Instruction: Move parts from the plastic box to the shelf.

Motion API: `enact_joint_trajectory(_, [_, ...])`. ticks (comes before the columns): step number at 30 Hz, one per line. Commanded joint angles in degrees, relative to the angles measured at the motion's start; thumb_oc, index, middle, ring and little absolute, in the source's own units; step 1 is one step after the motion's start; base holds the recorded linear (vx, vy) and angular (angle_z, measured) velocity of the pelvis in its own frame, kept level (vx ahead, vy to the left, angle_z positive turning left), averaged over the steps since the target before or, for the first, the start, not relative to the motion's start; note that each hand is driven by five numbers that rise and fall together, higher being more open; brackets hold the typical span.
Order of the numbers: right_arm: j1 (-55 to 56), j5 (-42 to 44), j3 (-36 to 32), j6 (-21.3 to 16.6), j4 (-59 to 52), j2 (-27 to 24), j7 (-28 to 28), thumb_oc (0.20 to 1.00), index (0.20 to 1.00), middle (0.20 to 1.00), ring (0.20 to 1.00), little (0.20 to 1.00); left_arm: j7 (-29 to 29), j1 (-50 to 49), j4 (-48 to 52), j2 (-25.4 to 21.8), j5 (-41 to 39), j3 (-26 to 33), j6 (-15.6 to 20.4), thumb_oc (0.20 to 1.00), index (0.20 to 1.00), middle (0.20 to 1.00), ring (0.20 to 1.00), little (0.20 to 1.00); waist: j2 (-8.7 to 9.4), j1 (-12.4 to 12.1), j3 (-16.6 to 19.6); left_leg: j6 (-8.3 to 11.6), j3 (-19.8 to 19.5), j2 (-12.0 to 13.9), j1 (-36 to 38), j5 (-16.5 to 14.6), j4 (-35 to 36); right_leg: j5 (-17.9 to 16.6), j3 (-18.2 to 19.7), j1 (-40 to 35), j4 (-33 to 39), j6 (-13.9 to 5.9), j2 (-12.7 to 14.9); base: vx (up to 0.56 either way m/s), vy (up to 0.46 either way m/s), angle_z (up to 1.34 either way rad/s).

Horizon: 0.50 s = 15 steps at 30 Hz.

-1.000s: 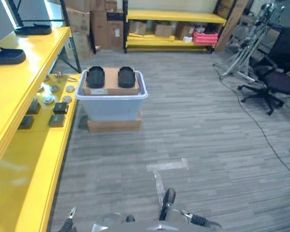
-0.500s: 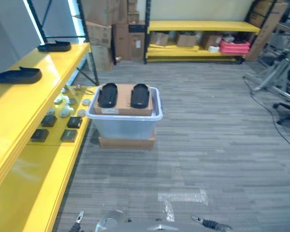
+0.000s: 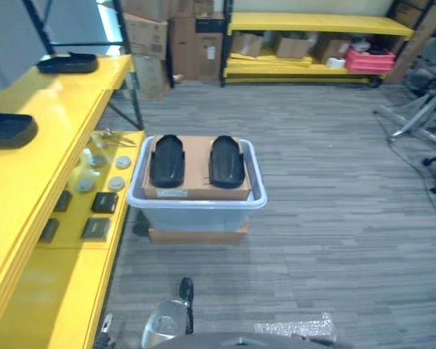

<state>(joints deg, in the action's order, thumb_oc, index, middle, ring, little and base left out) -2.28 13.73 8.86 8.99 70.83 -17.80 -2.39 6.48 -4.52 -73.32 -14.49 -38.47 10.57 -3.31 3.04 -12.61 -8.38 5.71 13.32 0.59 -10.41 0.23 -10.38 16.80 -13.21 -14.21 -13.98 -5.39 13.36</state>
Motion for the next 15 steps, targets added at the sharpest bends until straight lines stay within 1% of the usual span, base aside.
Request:
enact_joint_trajectory(1, [0.09, 2.82, 0.56, -0.03, -1.51, -0.82, 0.11, 1.0, 1.0, 1.0, 1.0, 1.0, -0.22, 0.24, 0.03, -0.1, 2.34, -2.44, 1.51, 1.0, 1.0, 1.0, 1.0, 1.0, -0.76, -2.25, 2.91, -6.59, 0.47, -1.48, -5.76, 4.93, 0.64, -7.7, -4.81, 1.6, -3.01, -0.82, -5.74, 0.27, 0.174, -0.2])
enact_joint_trajectory(2, [-0.19, 3.36, 0.77, -0.08, -1.58, -0.15, 0.32, 1.0, 1.0, 1.0, 1.0, 1.0, -0.4, 0.4, -0.18, 0.06, 3.07, -3.12, 1.97, 1.0, 1.0, 1.0, 1.0, 1.0, -0.51, -2.24, 3.17, -7.98, -0.05, -3.15, -4.36, 3.81, 1.19, -9.53, -4.92, 3.28, -7.79, -1.96, -4.96, 0.38, 0.28, 0.07])
enact_joint_trajectory(3, [-0.62, 4.79, 1.29, -0.42, -1.62, 0.72, 0.56, 1.0, 1.0, 1.0, 1.0, 1.0, -0.58, 0.39, 0.14, 0.16, 3.67, -4.86, 2.43, 1.0, 1.0, 1.0, 1.0, 1.0, -1.01, -1.62, 3.12, -10.42, -1.57, -5.25, -1.13, 1.68, 2.69, -12.68, -3.35, 8.87, -17.28, -3.54, -4.21, 0.29, 0.217, 0.13])
enact_joint_trajectory(5, [-0.67, 5.32, 1.32, -0.88, -1.75, 1.18, 0.77, 1.0, 1.0, 1.0, 1.0, 1.0, -0.71, 0.63, 0.4, -0.03, 4.0, -5.96, 2.68, 1.0, 1.0, 1.0, 1.0, 1.0, -1.21, -1.24, 2.82, -11.08, -2.15, -5.81, 0.27, 0.84, 3.4, -13.35, -3.05, 11.34, -18.75, -3.83, -3.76, 0.17, 0.057, 0.03])
enact_joint_trajectory(6, [-0.85, 6.25, 1.42, -1.4, -2.36, 1.72, 1.54, 1.0, 1.0, 1.0, 1.0, 1.0, -1.18, 1.4, 1.43, -0.4, 3.17, -7.83, 2.29, 1.0, 1.0, 1.0, 1.0, 1.0, -1.64, -0.76, 2.33, -11.26, -3.12, -6.17, 2.28, 0.01, 4.56, -13.99, -2.87, 14.5, -16.13, -3.7, -2.6, 0.06, -0.101, 0.13])
enact_joint_trajectory(7, [-1.05, 7.08, 1.52, -1.78, -2.71, 1.63, 1.87, 1.0, 1.0, 1.0, 1.0, 1.0, -0.98, 2.28, 2.06, -0.8, 2.29, -8.84, 1.64, 1.0, 1.0, 1.0, 1.0, 1.0, -2.6, -0.53, 2.2, -11.21, -3.16, -5.19, 2.58, 0.67, 5.21, -15.8, -3.36, 16.43, -12.47, -2.66, -2.44, 0.04, -0.133, 0.18])
enact_joint_trajectory(8, [-1.1, 7.44, 1.55, -1.89, -2.79, 1.59, 2.0, 1.0, 1.0, 1.0, 1.0, 1.0, -0.9, 2.6, 2.21, -0.98, 2.19, -9.19, 1.46, 1.0, 1.0, 1.0, 1.0, 1.0, -2.73, -0.39, 2.05, -11.12, -3.35, -5.16, 2.88, 0.57, 5.41, -16.14, -3.31, 16.83, -11.42, -2.62, -2.15, -0.03, -0.232, 0.3])
enact_joint_trajectory(9, [-1.42, 8.4, 1.24, -2.6, -2.7, 1.12, 1.95, 1.0, 1.0, 1.0, 1.0, 1.0, -1.19, 4.28, 2.93, -1.38, 1.42, -10.61, 0.29, 1.0, 1.0, 1.0, 1.0, 1.0, -3.01, 0.22, 1.48, -9.95, -4.14, -4.23, 3.93, 0.23, 5.59, -18.16, -2.78, 18.1, -3.51, -2.61, -0.43, 0.01, -0.242, 0.34])
enact_joint_trajectory(10, [-1.61, 8.43, 0.91, -2.99, -2.56, 0.92, 1.83, 1.0, 1.0, 1.0, 1.0, 1.0, -1.34, 5.03, 3.17, -1.43, 0.67, -11.46, -0.05, 1.0, 1.0, 1.0, 1.0, 1.0, -2.85, 0.65, 1.2, -9.67, -4.41, -3.95, 4.02, -0.4, 5.28, -20.19, -2.12, 19.37, -0.08, -3.19, 0.78, 0.0, -0.261, 0.51])
enact_joint_trajectory(12, [-1.79, 7.8, 0.41, -3.71, -2.25, 0.95, 1.74, 1.0, 1.0, 1.0, 1.0, 1.0, -1.59, 5.82, 3.48, -1.71, -0.47, -12.6, -0.07, 1.0, 1.0, 1.0, 1.0, 1.0, -2.19, 1.43, 0.68, -9.75, -4.63, -3.72, 3.94, -2.0, 4.48, -24.47, -0.47, 22.14, 2.5, -4.63, 2.99, 0.03, -0.208, 0.52])
enact_joint_trajectory(13, [-1.72, 6.36, 0.77, -3.46, -2.62, 0.78, 1.82, 1.0, 1.0, 1.0, 1.0, 1.0, -2.53, 6.27, 4.11, -1.94, -2.79, -13.07, -1.12, 1.0, 1.0, 1.0, 1.0, 1.0, -2.22, 1.81, 0.85, -8.93, -4.36, -1.54, 3.48, -1.35, 4.34, -22.5, -0.15, 20.86, 4.5, -5.04, 2.75, 0.11, -0.288, 0.71])
enact_joint_trajectory(15, [-0.92, 5.28, 0.56, -3.28, -2.3, 0.86, 2.25, 1.0, 1.0, 1.0, 1.0, 1.0, -2.78, 6.19, 3.05, -1.14, -2.19, -12.75, -0.86, 1.0, 1.0, 1.0, 1.0, 1.0, -1.34, 1.9, 1.14, -7.31, -4.49, 0.28, 4.08, -1.21, 4.07, -22.4, -0.86, 18.3, 8.69, -5.94, 2.44, 0.18, -0.28, 0.46])
